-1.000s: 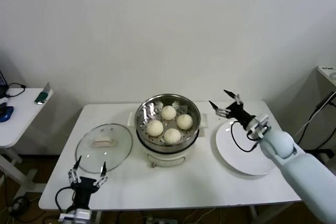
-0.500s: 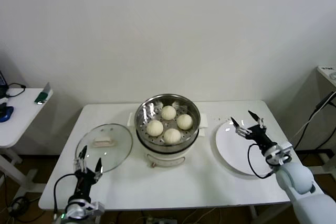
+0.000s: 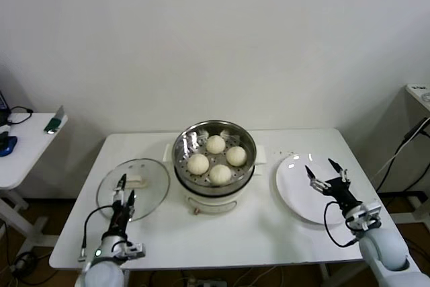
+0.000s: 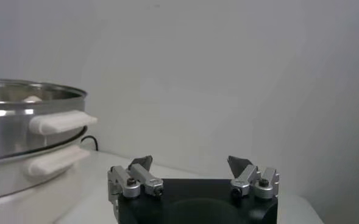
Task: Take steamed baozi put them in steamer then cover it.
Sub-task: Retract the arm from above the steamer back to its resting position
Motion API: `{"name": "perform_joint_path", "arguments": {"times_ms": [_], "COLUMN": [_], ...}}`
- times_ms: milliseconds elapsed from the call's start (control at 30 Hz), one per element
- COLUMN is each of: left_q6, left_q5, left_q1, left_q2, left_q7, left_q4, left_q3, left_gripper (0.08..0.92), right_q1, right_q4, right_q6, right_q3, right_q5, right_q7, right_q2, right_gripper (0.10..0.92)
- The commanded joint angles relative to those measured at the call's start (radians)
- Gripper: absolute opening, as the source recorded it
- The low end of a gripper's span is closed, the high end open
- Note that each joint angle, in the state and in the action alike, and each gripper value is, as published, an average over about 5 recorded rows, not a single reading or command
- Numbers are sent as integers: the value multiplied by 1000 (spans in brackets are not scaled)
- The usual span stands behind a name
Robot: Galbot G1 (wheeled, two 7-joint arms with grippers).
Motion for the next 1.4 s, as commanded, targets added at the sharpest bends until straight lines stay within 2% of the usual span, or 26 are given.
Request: {"name": "perform_joint_path", "arguments": {"times_ms": [33,367,567,1133,1233,1400], "left_q6": [-15,-5,4,-7,-19,-31], "left_q5": [219,266,258,148,137,134], "left_q1": [-178,-237,-265,-326,-331,-344], "left_q2": [-1,1,0,6,5,-3], "left_q7": [-65,-44,-75,-56,-51,-43], "left_q4": [257,345,354,412,420,434], "left_q3": [8,-6,-19,-3,-4,-4], "left_gripper": [823,823,823,823,799,670], "right_q1": [-29,-2,4,10,15,53], "right_q4": [-5,-20,-34,-59,-67,-98], "right_q6": [4,6,14,27,28,28], "right_q3": [29,13,-2,-2,-9,-42], "right_q5": [-41,-56,-80,-112,-116,-126], "right_q7": [-2,-2,-7,-30,-34,-38], "right_q2": [27,34,30,32,29,16], "right_gripper": [823,823,823,823,823,823]}}
